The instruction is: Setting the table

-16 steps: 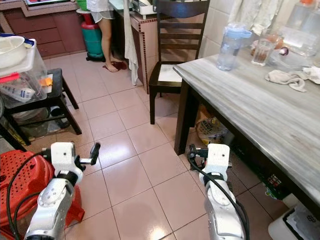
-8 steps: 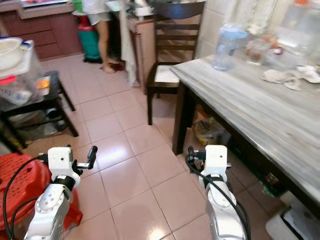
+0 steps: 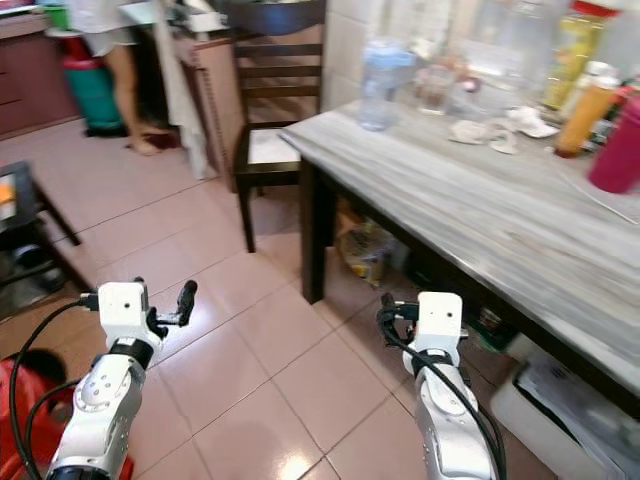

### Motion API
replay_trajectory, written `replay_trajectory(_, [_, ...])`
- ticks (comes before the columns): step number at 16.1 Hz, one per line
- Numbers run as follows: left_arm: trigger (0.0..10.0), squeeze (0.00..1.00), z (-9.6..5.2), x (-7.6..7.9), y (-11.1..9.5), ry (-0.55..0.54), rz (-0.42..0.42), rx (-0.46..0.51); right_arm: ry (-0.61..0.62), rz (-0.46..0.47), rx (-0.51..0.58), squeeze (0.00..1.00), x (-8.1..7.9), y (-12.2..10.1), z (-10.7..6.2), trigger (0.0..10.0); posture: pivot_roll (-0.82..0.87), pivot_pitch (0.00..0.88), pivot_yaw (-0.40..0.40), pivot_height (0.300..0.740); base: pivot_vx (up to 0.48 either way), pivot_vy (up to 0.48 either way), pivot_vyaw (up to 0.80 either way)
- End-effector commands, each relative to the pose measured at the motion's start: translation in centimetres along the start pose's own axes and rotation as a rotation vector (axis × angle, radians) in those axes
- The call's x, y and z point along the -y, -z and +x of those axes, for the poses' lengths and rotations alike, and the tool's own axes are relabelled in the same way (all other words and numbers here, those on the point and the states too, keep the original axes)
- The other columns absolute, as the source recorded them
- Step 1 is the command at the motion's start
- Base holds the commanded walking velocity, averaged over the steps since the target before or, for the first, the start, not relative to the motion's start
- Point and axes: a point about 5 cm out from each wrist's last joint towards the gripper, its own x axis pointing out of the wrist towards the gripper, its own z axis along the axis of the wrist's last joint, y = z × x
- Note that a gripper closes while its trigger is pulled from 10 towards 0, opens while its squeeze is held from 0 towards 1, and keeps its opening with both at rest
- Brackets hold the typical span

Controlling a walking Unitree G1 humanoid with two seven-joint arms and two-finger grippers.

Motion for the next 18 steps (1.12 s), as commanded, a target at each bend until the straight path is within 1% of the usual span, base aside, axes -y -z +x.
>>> replay_trajectory(1, [10.0, 0.00, 0.0, -0.4, 0.2, -0.013, 0.001, -0.019, 0.002, 0.007, 0.003, 0.00, 0.0, -0.3, 0.2, 10.0, -0.23, 0.014, 0.008, 0.740, 0.000, 0.000, -0.75])
replay_trajectory(2, [10.0, 0.00, 0.2, -0.4, 0.2, 0.002, -0.016, -0.021, 0.002, 0.004, 0.003, 0.00, -0.1, -0.3, 0.2, 10.0, -0.23, 0.016, 0.007, 0.740, 0.000, 0.000, -0.74])
replay_trajectory(4, [10.0, 0.00, 0.6, -0.2, -0.1, 0.040, -0.006, -0.010, -0.003, -0.003, 0.008, 0.00, -0.3, -0.4, 0.2, 10.0, -0.23, 0.018, 0.007, 0.740, 0.000, 0.000, -0.74])
replay_trajectory(7, [10.0, 0.00, 0.7, 0.5, -0.4, 0.102, -0.045, 0.001, -0.005, -0.008, 0.011, 0.00, -0.3, -0.5, 0.2, 10.0, -0.24, 0.023, 0.009, 0.740, 0.000, 0.000, -0.73])
replay_trajectory(9, [10.0, 0.00, 0.6, 0.8, -0.3, 0.129, -0.050, 0.001, -0.010, -0.035, 0.027, 0.00, -0.3, -0.7, 0.1, 10.0, -0.24, 0.027, 0.013, 0.740, 0.261, 0.000, -0.71])
replay_trajectory(11, [10.0, 0.00, 0.6, 0.9, -0.3, 0.131, -0.055, 0.003, -0.021, -0.076, 0.066, 0.00, -0.5, -1.3, -0.2, 10.0, -0.25, 0.027, 0.013, 0.740, 0.277, 0.000, -0.71])
replay_trajectory(12, [10.0, 0.00, 0.4, 0.9, -0.4, 0.143, -0.065, 0.011, -0.042, -0.083, 0.103, 0.00, -1.0, -1.9, -0.5, 10.0, -0.25, 0.030, 0.014, 0.740, 0.281, 0.000, -0.71])
replay_trajectory(14, [10.0, 0.00, 0.3, 1.0, -0.5, 0.149, -0.065, 0.017, -0.053, -0.088, 0.121, 0.00, -1.2, -2.2, -0.9, 10.0, -0.25, 0.032, 0.015, 0.740, 0.302, 0.000, -0.71])
replay_trajectory(18, [10.0, 0.00, -0.4, 1.1, -0.2, 0.171, -0.072, 0.007, -0.065, -0.087, 0.118, 0.00, -1.6, -2.2, -1.3, 10.0, -0.24, 0.034, 0.018, 0.740, 0.314, 0.000, -0.71])
